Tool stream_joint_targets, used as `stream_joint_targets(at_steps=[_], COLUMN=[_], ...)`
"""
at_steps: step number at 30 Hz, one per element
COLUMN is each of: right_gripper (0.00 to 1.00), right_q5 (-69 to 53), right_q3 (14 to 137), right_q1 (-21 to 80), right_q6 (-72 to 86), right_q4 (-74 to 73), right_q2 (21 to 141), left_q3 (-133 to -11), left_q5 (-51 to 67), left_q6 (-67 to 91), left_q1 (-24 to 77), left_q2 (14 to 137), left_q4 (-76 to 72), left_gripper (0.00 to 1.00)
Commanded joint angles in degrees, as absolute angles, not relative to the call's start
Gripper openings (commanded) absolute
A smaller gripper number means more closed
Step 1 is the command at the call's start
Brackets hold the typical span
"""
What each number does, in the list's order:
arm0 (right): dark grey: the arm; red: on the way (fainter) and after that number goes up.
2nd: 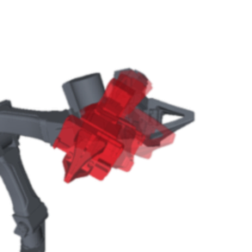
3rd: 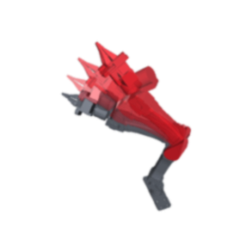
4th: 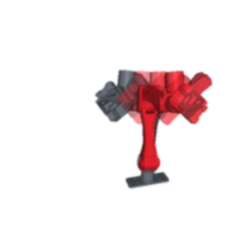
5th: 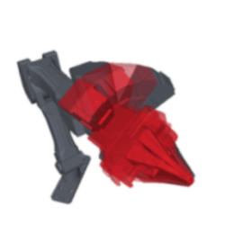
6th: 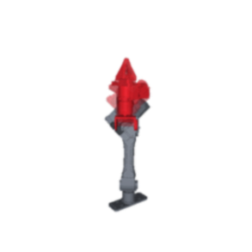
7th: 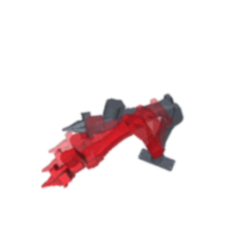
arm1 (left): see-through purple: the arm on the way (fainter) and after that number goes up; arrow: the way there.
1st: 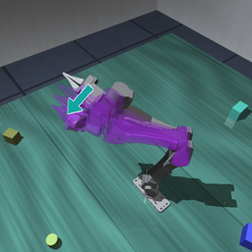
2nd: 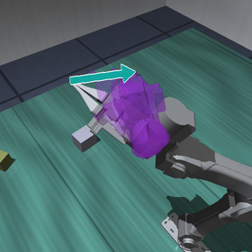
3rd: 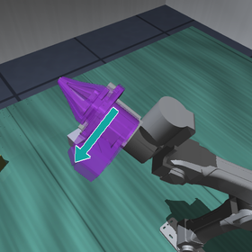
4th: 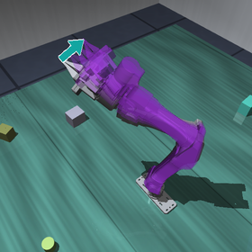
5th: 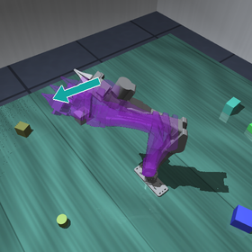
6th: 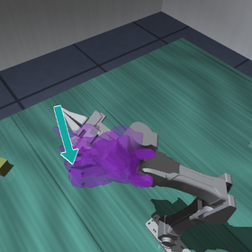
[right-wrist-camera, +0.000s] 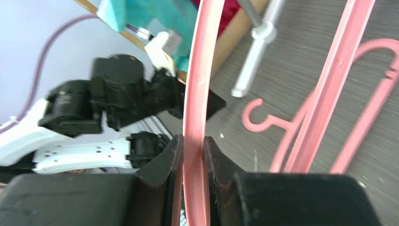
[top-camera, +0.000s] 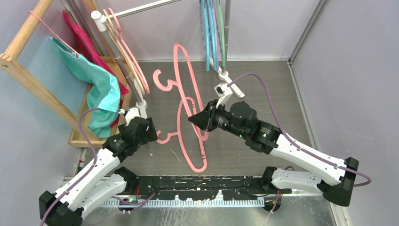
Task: Organize the hangers
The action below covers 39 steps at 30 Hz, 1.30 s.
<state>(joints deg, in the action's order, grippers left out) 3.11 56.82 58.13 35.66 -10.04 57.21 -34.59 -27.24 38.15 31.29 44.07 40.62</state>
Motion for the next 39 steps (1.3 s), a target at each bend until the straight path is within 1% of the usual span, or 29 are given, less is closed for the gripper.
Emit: stream_joint_targets(at_steps=[1, 8, 16, 29, 34, 39], right_gripper=[0.01, 0.01, 0.01, 0.01, 0.01, 0.01], right_q5=[-5.42, -7.54, -9.69, -12.44, -13.2, -15.14], right_q3=[62.4, 75.29, 90.05, 103.32, 108.59, 108.77], right_q1=[55.51, 53.71, 49.28, 45.54, 45.57, 45.53], right_q6=[40.07, 40.74, 43.06, 48.02, 48.58, 49.39], right_q4=[1.99, 9.33, 12.59, 17.51, 15.45, 14.6], right_q2=[61.07, 72.46, 85.69, 101.29, 106.55, 109.1], left_q3=[-36.99, -36.91, -35.95, -35.71, -35.6, -35.26], left_q5=[-29.22, -29.78, -29.3, -27.97, -27.71, -27.69], left_q6=[37.81, 37.63, 37.44, 37.4, 37.18, 37.09], left_q1=[31.38, 31.43, 31.38, 31.44, 31.39, 31.38], left_q2=[44.15, 43.87, 42.82, 42.69, 43.04, 43.63], left_q4=[40.12, 40.34, 39.89, 38.68, 38.09, 37.38], left_gripper=[0.98, 0.98, 0.98, 0.98, 0.98, 0.98])
